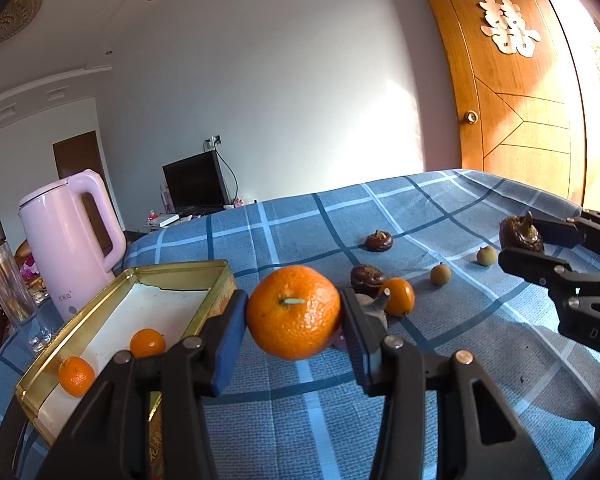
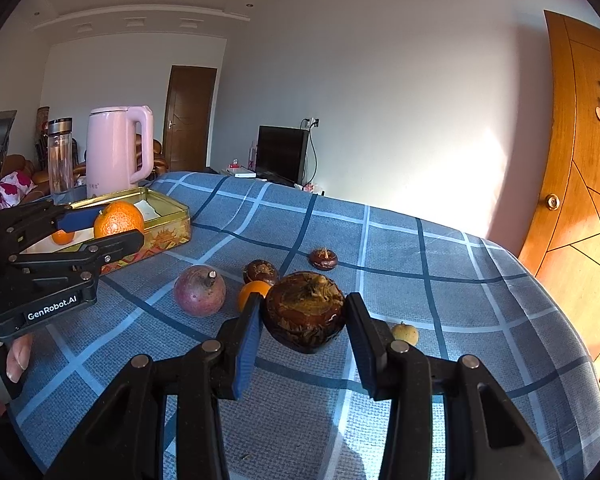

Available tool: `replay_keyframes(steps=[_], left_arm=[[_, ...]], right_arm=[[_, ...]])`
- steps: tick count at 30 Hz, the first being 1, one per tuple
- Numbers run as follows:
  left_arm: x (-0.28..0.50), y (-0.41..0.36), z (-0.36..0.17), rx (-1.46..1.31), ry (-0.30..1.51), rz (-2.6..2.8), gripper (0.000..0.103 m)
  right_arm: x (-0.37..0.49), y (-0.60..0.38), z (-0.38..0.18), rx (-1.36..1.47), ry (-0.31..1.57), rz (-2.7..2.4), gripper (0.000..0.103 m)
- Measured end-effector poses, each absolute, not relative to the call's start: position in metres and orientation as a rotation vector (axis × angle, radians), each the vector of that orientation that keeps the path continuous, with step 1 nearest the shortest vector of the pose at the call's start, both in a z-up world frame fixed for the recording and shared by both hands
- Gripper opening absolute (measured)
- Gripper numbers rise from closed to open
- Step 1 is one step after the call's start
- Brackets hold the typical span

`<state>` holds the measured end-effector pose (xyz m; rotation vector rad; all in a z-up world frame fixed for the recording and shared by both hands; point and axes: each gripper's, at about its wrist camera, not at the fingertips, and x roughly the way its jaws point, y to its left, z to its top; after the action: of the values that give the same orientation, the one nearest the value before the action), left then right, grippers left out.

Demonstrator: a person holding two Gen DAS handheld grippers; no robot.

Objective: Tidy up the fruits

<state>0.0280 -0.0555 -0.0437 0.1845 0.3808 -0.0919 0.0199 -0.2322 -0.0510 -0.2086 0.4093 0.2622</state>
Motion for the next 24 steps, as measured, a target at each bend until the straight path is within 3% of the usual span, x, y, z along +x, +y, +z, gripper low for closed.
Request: replay_keyframes(steps=[24], left_arm=[[0.022, 0.009, -0.02, 0.1, 0.39, 0.052, 0.048]], right_arm=[[0.034, -0.166, -0.005, -0.269, 0.341, 0.406, 0.044]])
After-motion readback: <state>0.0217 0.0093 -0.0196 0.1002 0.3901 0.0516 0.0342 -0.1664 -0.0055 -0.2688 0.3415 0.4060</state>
